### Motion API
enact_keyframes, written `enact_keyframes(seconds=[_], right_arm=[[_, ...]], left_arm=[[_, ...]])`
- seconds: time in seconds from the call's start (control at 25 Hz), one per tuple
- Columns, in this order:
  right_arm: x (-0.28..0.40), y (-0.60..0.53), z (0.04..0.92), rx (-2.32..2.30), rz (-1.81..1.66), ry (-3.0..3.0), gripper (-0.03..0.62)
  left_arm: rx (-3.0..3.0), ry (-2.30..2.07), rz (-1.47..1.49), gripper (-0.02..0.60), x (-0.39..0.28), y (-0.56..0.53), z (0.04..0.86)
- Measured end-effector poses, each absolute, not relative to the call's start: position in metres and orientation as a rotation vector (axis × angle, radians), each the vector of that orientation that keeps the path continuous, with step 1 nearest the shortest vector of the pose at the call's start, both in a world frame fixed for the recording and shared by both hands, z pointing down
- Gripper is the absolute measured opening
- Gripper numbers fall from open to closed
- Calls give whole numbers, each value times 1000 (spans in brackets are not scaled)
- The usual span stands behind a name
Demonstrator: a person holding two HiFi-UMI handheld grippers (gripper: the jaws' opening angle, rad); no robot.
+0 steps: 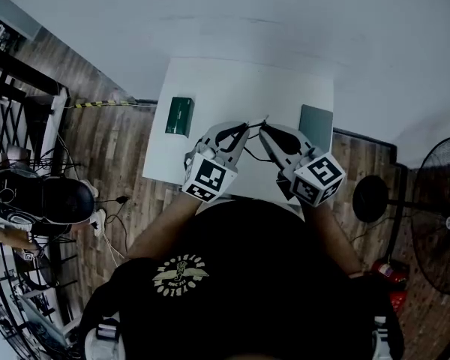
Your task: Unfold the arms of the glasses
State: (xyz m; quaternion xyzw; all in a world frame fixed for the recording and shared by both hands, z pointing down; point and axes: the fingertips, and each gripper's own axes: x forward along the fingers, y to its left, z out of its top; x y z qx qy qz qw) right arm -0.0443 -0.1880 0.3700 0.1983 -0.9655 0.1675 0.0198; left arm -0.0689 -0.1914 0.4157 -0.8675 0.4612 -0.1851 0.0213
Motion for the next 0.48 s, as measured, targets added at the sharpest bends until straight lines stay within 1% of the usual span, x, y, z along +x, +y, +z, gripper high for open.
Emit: enact_keyframes(seconds=[0.24, 0.48], right_arm=[[-43, -191, 383, 550, 512, -2960, 17], [-45, -194, 389, 490, 520, -2950, 17]], left_arm=[[-2601, 1383, -758, 20, -69, -194, 427], [-2578, 1361, -848, 20, -74, -196, 430]])
